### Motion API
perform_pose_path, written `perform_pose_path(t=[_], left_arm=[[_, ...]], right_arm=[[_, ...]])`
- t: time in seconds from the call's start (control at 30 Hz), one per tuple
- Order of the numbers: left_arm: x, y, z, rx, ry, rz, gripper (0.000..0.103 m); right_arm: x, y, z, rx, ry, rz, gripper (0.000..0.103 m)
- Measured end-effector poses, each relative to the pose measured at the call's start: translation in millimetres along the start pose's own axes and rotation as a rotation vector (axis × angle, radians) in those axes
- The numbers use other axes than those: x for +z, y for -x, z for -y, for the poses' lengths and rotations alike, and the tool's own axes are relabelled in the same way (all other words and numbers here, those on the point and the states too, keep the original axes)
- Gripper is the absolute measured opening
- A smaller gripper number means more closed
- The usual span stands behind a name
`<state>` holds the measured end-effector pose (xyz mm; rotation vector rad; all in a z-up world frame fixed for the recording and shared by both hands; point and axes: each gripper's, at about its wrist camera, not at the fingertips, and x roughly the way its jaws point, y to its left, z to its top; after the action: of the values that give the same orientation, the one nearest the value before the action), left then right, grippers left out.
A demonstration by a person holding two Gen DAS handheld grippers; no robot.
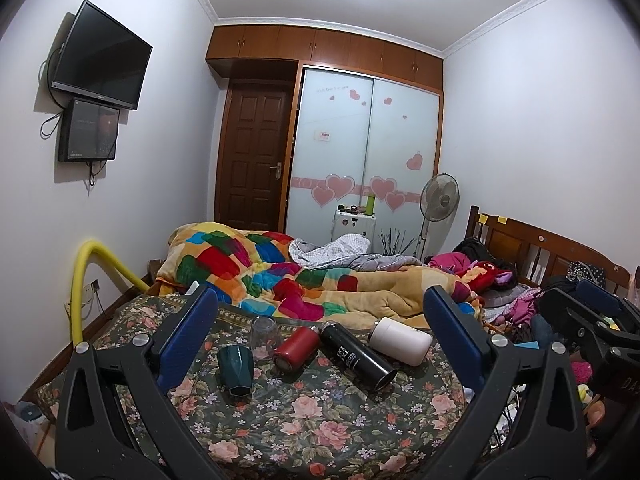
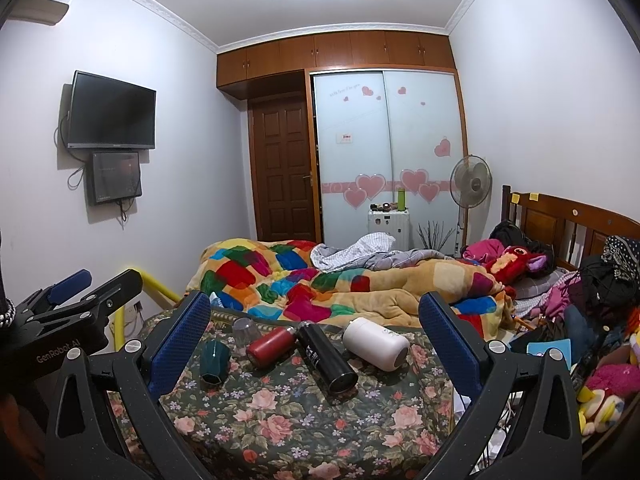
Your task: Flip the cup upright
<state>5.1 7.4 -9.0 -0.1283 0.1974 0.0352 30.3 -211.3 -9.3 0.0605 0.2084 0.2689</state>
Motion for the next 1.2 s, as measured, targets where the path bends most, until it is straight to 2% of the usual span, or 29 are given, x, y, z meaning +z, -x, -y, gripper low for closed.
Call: perform_pose_path(t=[1.2], left_arm=[[-1.6, 1.7, -1.4, -0.011, -0.019, 0.026, 0.103]], right_arm=[[-0.2, -1.1, -3.5, 0.008, 0.003, 0.0, 0.103]])
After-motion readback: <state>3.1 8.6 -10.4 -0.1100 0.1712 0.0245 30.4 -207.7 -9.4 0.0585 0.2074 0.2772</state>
